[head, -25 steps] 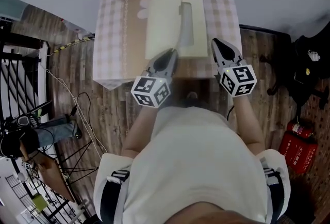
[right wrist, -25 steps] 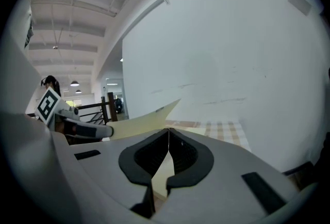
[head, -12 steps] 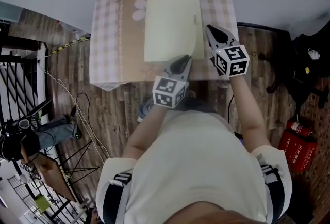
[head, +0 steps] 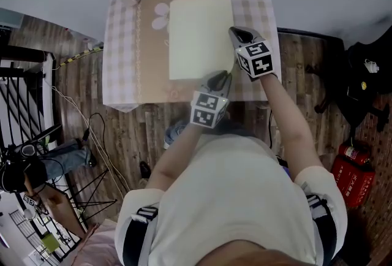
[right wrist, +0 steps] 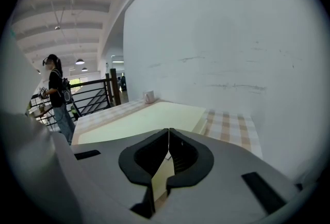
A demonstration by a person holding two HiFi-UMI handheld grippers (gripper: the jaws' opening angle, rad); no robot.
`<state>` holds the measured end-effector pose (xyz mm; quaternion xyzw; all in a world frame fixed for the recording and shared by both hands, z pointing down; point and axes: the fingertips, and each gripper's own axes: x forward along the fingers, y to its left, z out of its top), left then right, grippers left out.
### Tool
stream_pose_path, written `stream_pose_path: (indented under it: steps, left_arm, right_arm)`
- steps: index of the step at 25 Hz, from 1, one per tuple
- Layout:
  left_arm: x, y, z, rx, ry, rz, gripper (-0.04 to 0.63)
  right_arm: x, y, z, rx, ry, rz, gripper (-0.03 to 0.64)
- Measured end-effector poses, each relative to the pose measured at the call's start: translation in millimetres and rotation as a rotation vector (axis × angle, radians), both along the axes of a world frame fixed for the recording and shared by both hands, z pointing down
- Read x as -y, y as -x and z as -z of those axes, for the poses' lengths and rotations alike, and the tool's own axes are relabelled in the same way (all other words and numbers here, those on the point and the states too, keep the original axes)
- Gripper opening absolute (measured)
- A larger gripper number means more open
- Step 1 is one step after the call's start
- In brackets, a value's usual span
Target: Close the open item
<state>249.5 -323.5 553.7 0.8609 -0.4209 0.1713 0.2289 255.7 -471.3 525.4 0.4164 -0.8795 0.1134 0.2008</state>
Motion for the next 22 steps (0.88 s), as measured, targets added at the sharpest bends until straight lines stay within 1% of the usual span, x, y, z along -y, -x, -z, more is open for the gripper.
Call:
stream_pose_path:
  steps: [5, 8, 10, 12, 16, 17, 18, 19, 21, 22]
  left_arm:
    - [5, -7, -11, 0.039, 0.015, -0.018, 0.032]
    - [5, -9, -17, 0.05, 0.026, -0.036, 0.037]
    - [6, -10, -17, 0.051, 0.04, -0.04, 0.041]
    - [5, -12, -19, 0.054, 0.04, -0.046, 0.047]
    - [2, -15, -16, 0.085, 0.028, -0.082, 0.071]
    - [1, -17, -16, 0.081, 0.024, -0.095, 0.078]
    - [-1, -17, -16, 0.062, 0.028, -0.101, 0.104]
    - [-2, -16, -16, 0.031, 0.039, -0.096, 0.104]
    - [-3, -9, -12, -0.025, 0.058, -0.061, 0.104]
    - [-2, -2, -9, -0.036, 0.061, -0.036, 0.104]
  right_arm:
    - [12, 8, -26, -0.065, 0.043, 0.048, 0.0]
    - [14, 9, -45, -0.092, 0.093, 0.065, 0.0]
    - [13, 8, -53, -0.082, 0.115, 0.066, 0.0]
    - [13, 6, -54, -0.059, 0.113, 0.064, 0.0]
    - [15, 7, -54, -0.057, 0.105, 0.055, 0.0]
    - [15, 7, -54, -0.051, 0.115, 0.046, 0.0]
    - [15, 6, -55, -0.045, 0.126, 0.038, 0.0]
    - [15, 6, -55, -0.043, 0.134, 0.033, 0.0]
    - [15, 6, -56, -0.052, 0.136, 0.024, 0.0]
    - [15, 6, -56, -0.057, 0.134, 0.017, 0.0]
